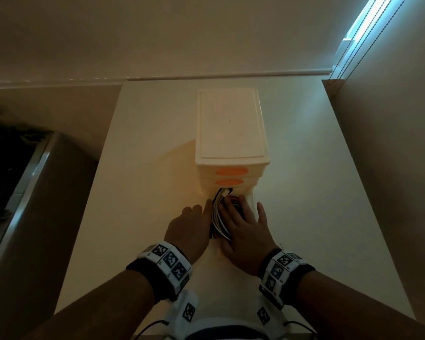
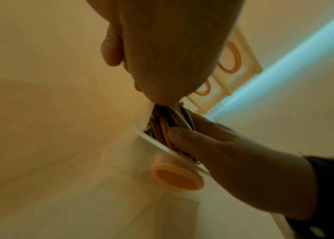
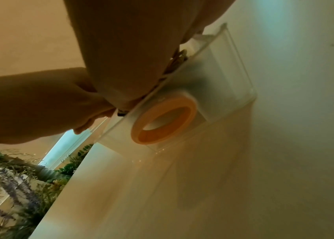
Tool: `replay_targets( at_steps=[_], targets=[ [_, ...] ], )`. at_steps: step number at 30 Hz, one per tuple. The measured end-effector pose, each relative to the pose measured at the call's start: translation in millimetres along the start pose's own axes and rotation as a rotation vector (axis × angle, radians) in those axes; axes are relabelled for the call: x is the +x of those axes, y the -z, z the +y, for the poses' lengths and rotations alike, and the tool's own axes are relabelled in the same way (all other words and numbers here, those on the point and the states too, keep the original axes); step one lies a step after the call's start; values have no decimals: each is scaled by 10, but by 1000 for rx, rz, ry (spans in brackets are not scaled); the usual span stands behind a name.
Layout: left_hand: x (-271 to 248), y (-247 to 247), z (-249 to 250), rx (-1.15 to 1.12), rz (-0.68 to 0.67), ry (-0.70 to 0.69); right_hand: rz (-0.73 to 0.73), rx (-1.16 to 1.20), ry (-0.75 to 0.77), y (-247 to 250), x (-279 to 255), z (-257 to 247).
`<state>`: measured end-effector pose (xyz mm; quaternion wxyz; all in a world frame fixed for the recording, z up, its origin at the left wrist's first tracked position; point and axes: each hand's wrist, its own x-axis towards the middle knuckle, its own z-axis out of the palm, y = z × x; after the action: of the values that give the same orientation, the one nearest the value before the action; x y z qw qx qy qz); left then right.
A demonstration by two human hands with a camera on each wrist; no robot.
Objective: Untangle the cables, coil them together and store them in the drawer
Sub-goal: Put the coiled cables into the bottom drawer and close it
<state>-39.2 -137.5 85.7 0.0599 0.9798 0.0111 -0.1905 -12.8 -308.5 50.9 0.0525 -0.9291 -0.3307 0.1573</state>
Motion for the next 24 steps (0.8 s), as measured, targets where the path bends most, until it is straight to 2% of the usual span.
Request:
replay_targets(
  at_steps=[2,6,9,12,14,16,18,20,22,24],
  targets=[
    [-3,52,55,46,-44,-6,-4,-19,23,46,19,22],
    [68,213,68,-16,-127,-51,-76,58,27,145,60,143],
    [96,188,67,-45,-220,-3,-80,55,10,148,87,130],
    [148,99,120,-69,-237,72,-63,60,-20,194,145,63],
    [159,79,165,-147,-197,107,-41,62,-18,240,176,66],
    [115,81,165,-163,-74,96,-31,50,4,250,187,106],
    [55,58,119,-138,107,9,-46,44,19,230,169,154],
    [16,-4,47,-114,218,-146,-59,59,32,214,138,198],
    [0,-47,-37,-59,219,-266,-54,85,69,213,107,230],
    [-9,-75,-100,-14,121,-255,-100,101,106,223,65,270]
  ],
)
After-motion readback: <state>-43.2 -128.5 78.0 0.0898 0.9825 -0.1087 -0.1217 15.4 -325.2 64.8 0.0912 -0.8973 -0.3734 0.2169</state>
